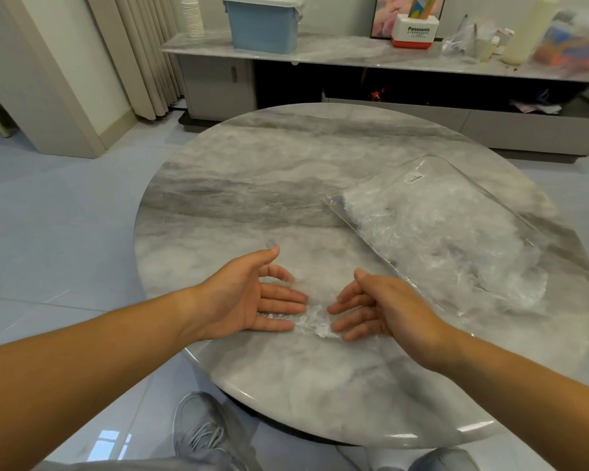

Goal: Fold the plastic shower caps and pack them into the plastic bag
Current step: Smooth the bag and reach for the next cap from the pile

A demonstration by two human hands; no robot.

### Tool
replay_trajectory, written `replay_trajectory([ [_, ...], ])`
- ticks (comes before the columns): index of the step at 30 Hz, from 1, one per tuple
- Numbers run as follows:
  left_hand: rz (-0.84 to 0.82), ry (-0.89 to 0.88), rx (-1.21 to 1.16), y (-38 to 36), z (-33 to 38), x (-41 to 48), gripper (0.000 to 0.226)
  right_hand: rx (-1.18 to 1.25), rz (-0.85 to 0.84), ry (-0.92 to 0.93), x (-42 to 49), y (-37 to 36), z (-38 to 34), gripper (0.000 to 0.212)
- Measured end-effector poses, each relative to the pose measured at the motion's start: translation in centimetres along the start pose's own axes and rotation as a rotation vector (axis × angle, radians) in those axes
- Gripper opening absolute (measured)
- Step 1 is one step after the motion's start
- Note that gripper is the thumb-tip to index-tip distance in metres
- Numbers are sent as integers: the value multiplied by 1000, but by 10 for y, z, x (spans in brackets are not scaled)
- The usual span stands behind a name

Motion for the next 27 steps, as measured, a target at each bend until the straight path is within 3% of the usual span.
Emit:
replay_trajectory([
  [2, 24, 0, -8, 1, -2, 2, 41, -155, 6, 81, -9, 4, 8, 57],
  [4, 83, -12, 21, 0, -3, 3, 30, -472, -24, 155, -16, 9, 16, 61],
  [7, 188, -37, 177, -1, -3, 6, 20, -883, -182, 267, -18, 13, 21, 74],
  [10, 247, -52, 306, -4, -4, 8, 18, -947, -181, 320, -18, 8, 18, 71],
  [14, 243, -48, 385, -11, -6, 7, 26, -886, 13, 653, -20, 0, 0, 45],
  [16, 220, -45, 390, -13, -6, 6, 25, -911, -93, 726, -21, -5, -2, 50],
  [19, 208, -42, 374, -12, -5, 5, 24, -1021, -313, 670, -23, -7, 14, 60],
  [22, 228, -34, 395, -10, -4, 2, 30, -1137, -422, 635, -29, -4, 28, 56],
  [25, 400, -94, 476, -4, 2, 2, 37, -1176, -415, 625, -32, -3, 30, 55],
  [27, 602, -168, 695, 1, 7, 1, 54, -1195, -408, 622, -31, -6, 29, 56],
])
Point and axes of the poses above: each hand's wrist, its own x-axis towards the middle knuckle, its own y-axis out of the back of the hand, z = x × y, the point moved 2 cm from there along x, towards the middle knuckle, and after that the axes turned 10 degrees about y, right-handed, at the moved point
